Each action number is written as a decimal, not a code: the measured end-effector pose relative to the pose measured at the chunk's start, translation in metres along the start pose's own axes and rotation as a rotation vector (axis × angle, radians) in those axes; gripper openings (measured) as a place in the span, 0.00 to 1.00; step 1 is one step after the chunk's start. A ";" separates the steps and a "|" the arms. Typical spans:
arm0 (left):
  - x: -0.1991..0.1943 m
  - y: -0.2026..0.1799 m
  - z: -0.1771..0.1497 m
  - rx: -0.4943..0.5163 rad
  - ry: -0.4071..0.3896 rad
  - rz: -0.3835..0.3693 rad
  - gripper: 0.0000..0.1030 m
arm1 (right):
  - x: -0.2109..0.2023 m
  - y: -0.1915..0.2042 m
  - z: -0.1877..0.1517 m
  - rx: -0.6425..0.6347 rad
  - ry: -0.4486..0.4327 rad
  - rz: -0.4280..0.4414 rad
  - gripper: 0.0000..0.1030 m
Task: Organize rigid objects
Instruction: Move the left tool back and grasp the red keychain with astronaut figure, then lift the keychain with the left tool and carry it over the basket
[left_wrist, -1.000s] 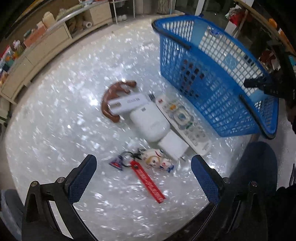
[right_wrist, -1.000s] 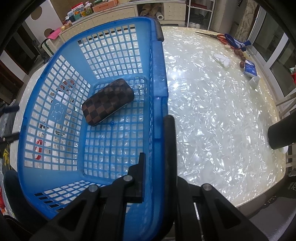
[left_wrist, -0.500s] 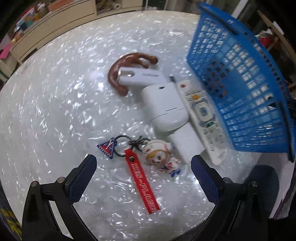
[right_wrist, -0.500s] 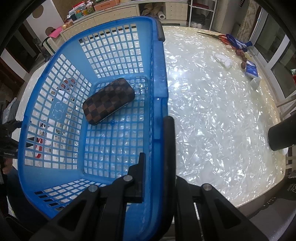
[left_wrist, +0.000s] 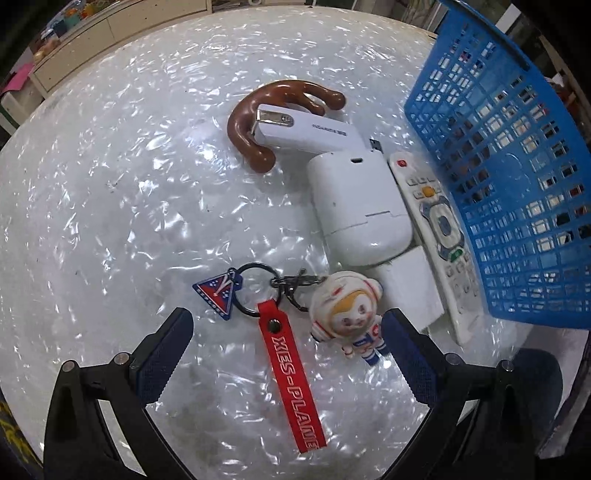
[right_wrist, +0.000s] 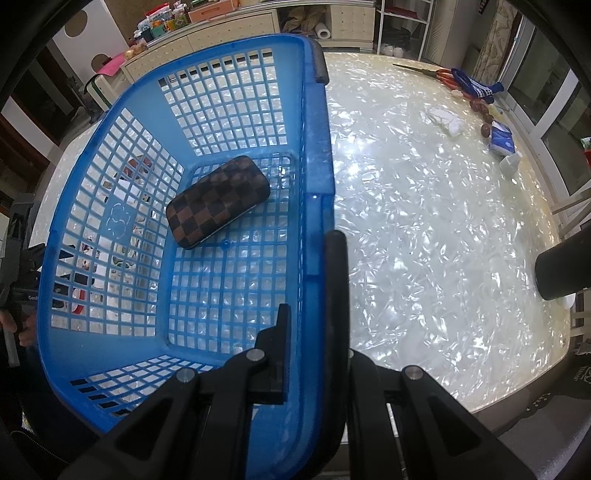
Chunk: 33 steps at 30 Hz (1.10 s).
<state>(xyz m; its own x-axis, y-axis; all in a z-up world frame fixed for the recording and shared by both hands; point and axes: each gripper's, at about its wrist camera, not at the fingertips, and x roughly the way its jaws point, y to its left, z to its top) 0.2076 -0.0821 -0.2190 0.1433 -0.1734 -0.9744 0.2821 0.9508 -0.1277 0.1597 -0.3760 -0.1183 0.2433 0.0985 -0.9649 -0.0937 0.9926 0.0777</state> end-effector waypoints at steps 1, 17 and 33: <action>0.003 0.002 0.001 -0.016 -0.001 -0.013 0.99 | 0.000 0.000 0.000 0.001 0.000 0.000 0.07; 0.024 -0.011 0.034 -0.047 -0.038 0.115 0.88 | 0.002 0.001 0.001 0.005 -0.001 0.003 0.07; 0.012 -0.025 0.028 -0.020 -0.027 0.047 0.45 | 0.003 0.000 0.002 0.018 -0.001 0.005 0.07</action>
<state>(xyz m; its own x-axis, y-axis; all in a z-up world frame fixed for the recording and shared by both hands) 0.2288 -0.1149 -0.2227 0.1814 -0.1350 -0.9741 0.2559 0.9629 -0.0858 0.1620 -0.3752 -0.1206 0.2437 0.1030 -0.9644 -0.0779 0.9932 0.0864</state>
